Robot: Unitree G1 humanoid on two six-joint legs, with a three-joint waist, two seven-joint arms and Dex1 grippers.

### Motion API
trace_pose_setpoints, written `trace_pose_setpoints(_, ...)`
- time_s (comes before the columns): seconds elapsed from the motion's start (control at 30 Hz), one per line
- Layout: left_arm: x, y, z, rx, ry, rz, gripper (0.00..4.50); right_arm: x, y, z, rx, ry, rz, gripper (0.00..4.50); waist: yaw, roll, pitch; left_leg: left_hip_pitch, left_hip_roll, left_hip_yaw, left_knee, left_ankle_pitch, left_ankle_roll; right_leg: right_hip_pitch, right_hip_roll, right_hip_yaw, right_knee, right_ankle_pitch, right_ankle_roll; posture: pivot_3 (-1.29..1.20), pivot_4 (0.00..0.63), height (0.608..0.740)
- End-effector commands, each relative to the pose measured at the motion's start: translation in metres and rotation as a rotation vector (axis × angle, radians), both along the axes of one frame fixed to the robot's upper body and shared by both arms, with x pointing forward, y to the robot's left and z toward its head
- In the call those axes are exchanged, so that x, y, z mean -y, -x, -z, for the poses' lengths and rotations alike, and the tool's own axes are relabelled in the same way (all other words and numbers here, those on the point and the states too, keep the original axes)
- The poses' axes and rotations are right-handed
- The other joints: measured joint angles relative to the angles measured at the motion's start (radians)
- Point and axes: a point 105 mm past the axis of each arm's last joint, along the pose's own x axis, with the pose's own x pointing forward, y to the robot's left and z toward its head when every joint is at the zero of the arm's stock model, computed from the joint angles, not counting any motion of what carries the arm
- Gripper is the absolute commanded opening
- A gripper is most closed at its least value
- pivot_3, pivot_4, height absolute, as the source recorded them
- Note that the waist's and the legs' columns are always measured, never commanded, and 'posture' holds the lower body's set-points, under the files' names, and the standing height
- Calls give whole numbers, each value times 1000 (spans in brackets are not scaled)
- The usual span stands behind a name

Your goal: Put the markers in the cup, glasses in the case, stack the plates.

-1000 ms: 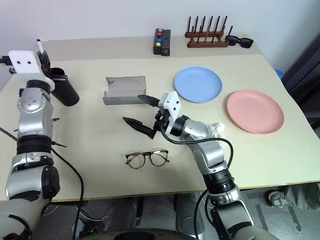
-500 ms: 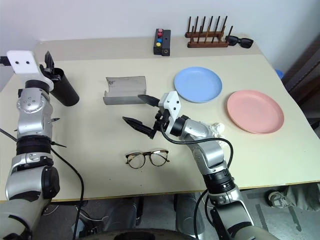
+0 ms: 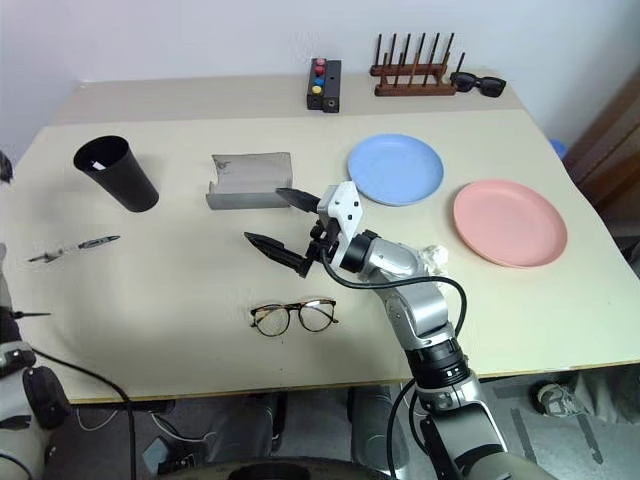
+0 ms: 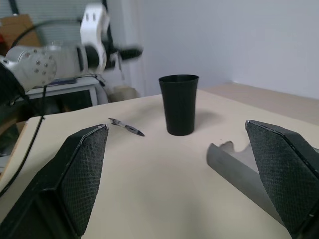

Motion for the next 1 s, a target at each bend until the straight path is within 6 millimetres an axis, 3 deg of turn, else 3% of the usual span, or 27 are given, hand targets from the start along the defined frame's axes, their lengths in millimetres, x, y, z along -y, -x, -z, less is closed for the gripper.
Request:
trace_pose_setpoints(0.03, 8, 6, 14, -95, 117, -74, 4472, -4, 6, -14, 45, -38, -35, 4500, 6, -2, -1, 0, 0, 0, 0, 0, 0, 0, 0, 0, 0, 0, 0, 0, 150, 740)
trace_pose_setpoints(0.13, 25, 8, 44, -230, 251, -165, 4472, -5, 6, -13, 44, -38, -42, 4500, 8, -3, -1, 0, 0, -1, 1, 0, -1, 1, 0, 0, -1, 0, 0, 0, 150, 740)
trace_pose_setpoints(0.33, 59, 2, 67, -367, 473, -225, 4472, -6, 6, -12, 44, -34, -45, 4500, -1, -4, -1, 0, -1, -2, 0, 1, -2, 1, 0, -1, 0, 0, 0, 0, 150, 740)
trace_pose_setpoints(0.53, 67, -2, 74, -390, 603, -257, 4472, -5, 6, -12, 44, -32, -37, 4500, -5, -4, -1, 0, 0, -2, -1, 1, -3, 0, 1, -1, 0, 0, 0, 0, 150, 740)
trace_pose_setpoints(0.9, 71, -4, 81, -406, 685, -299, 4472, -2, 6, -12, 46, -31, -22, 4500, -2, -4, -1, 0, -1, -1, -1, 2, -4, 0, 0, 0, 0, 0, 0, 0, 150, 740)
trace_pose_setpoints(1.0, 72, -4, 80, -396, 692, -301, 3645, -2, 6, -12, 46, -31, -21, 4500, -2, -4, -1, 0, -1, -1, -1, 2, -4, 0, 0, -1, 0, 0, 0, 0, 150, 740)
